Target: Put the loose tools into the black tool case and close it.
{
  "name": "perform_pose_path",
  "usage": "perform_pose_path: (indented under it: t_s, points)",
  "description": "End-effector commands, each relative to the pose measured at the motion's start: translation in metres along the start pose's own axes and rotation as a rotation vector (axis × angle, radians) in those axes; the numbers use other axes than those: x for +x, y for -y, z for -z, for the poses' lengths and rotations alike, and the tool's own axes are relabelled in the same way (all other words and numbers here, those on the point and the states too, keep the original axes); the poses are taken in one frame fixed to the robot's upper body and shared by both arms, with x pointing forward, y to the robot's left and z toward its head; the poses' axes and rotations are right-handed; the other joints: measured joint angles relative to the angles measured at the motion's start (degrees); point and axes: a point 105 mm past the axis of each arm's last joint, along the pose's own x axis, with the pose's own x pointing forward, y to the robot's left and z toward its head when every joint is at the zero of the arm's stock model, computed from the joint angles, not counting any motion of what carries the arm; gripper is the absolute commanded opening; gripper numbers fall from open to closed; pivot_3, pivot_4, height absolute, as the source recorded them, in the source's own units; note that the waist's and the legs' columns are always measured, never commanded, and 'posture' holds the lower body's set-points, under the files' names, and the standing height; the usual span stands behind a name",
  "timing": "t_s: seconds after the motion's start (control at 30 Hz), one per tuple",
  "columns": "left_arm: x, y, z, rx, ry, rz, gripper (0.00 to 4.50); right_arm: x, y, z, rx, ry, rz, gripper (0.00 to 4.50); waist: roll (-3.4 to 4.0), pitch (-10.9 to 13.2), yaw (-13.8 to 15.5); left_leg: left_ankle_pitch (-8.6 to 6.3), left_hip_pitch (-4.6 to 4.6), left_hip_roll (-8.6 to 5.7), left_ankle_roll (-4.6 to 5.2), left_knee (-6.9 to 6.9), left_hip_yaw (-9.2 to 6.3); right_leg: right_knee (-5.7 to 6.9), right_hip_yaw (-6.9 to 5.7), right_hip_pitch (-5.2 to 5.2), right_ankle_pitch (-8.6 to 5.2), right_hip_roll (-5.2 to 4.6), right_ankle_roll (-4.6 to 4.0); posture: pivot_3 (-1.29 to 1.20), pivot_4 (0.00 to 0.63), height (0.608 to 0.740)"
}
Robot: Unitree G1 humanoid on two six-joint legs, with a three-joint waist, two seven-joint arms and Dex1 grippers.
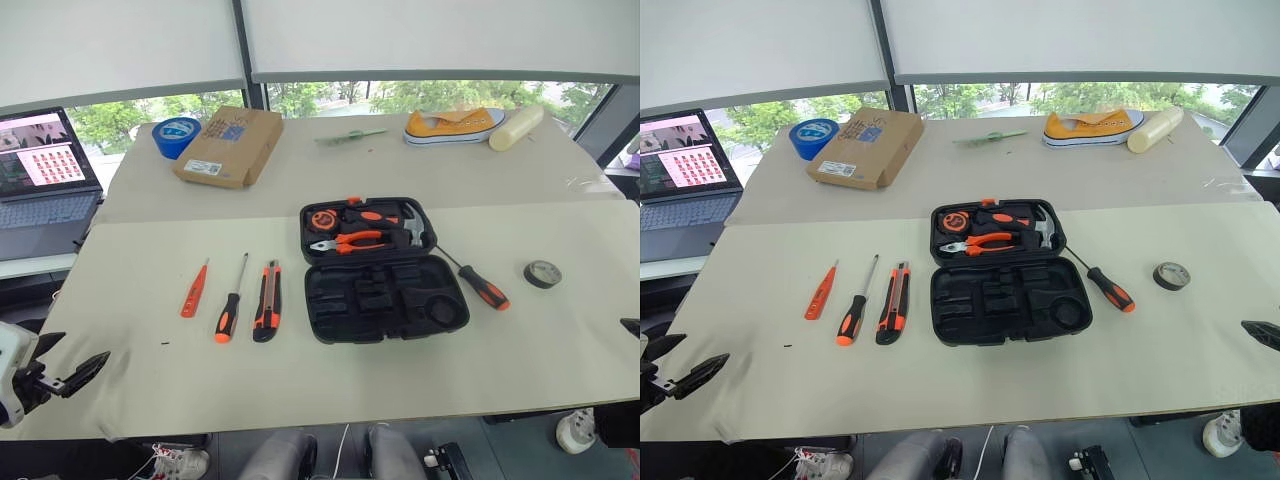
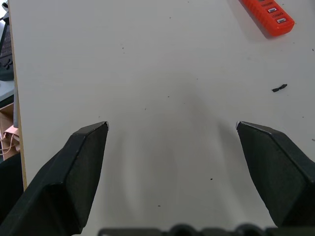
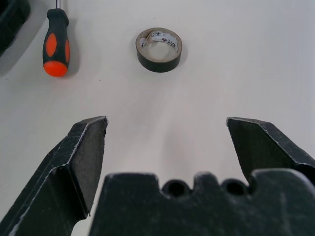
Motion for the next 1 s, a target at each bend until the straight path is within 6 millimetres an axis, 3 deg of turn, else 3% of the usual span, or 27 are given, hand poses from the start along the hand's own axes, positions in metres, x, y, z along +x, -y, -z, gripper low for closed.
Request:
perform_pose_path:
  t_s: [0.03,0.2,0.37,0.5,0.57,0.83,1.0]
  points:
    - [-0.002,-0.007,-0.007,0.033,0.004,-0.032,4.46,-0.004,0.003,-0.003,-0.026,0.010,0.016,4.49,0.00,0.0,0.0,0.00,0.00,0.00,0.00,0.00,0.00,0.00,0.00,0.00,0.00,0.00,0.00,0.00,0.150,0.735]
    - [0.005,-0.008,-0.012,0.018,0.000,-0.046,4.46,-0.007,0.008,-0.001,-0.050,0.011,0.053,4.49,0.01,0.0,0.0,0.00,0.01,-0.01,0.00,0.00,-0.01,0.00,-0.01,0.00,0.00,0.00,0.00,0.00,0.150,0.735]
    - [0.022,0.015,-0.052,-0.007,0.030,0.028,4.46,0.004,-0.005,-0.032,-0.153,0.089,-0.011,4.49,0.01,0.0,0.0,0.02,0.01,-0.01,-0.04,0.01,-0.01,0.05,0.00,0.01,0.00,0.01,0.00,0.00,0.150,0.735]
    - [0.041,0.053,-0.102,-0.076,0.080,0.155,4.46,0.024,-0.055,-0.075,-0.259,0.189,-0.195,4.49,0.01,0.0,0.0,0.11,-0.10,0.00,-0.19,0.07,-0.01,0.16,0.00,0.03,0.01,0.05,0.01,0.00,0.150,0.735]
    - [0.050,0.068,-0.111,-0.101,0.034,0.194,4.46,0.032,-0.087,-0.089,-0.301,0.221,-0.295,4.49,0.02,0.0,0.0,0.23,-0.17,0.00,-0.39,0.09,-0.02,0.24,-0.01,-0.03,0.00,0.07,0.01,0.00,0.150,0.735]
    - [0.077,0.110,-0.123,-0.115,-0.131,0.234,4.46,0.049,-0.212,-0.122,-0.494,0.351,-0.637,4.49,-0.05,0.0,0.2,0.21,-0.25,0.03,-0.53,0.16,-0.05,0.29,0.00,-0.11,0.00,0.42,0.02,0.00,0.150,0.735]
    - [0.089,0.115,-0.107,-0.107,-0.231,0.169,4.46,0.051,-0.245,-0.131,-0.538,0.406,-0.718,4.49,-0.17,0.1,0.4,0.23,-0.29,0.03,-0.56,0.20,-0.05,0.28,0.01,-0.11,0.00,0.42,0.02,0.00,0.150,0.735]
